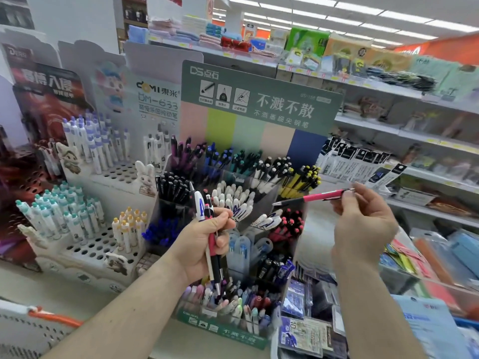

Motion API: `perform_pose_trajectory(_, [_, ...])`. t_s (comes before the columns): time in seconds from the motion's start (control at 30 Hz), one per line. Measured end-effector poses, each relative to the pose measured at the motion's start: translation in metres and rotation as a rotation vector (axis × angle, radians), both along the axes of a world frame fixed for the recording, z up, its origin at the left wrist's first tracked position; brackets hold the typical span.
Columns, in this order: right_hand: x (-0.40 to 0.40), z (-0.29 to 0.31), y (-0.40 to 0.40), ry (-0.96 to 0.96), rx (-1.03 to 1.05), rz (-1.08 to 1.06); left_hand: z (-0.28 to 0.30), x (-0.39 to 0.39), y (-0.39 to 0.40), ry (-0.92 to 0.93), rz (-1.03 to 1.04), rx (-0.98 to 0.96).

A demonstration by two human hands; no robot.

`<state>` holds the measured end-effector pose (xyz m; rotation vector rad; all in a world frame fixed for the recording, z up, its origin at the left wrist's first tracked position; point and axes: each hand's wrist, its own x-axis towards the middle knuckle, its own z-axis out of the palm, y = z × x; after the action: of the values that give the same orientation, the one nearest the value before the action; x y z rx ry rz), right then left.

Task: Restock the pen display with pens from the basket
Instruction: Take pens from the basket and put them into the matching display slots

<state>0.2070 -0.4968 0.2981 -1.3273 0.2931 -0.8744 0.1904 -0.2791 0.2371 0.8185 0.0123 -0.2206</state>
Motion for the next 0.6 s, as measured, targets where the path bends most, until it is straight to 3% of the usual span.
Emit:
perform_pose_trajectory(0.13, [0.012,-0.007,-0.017,-0.021,-0.269,-0.111,0.001,0.004,-0.011,-0.003,0.003,0.043])
perform_pose_trajectory(0.33, [0.026,-0.013,-0.013,-0.061,-0.559,-0.112,0.000,0.005,-0.018,-0.012,-0.013,0.084])
perform_pose_trajectory(0.6, [0.042,-0.020,-0.001,0.113,-0.772,0.005,0.000,0.005,-0.011,-0.035,-0.018,0.108])
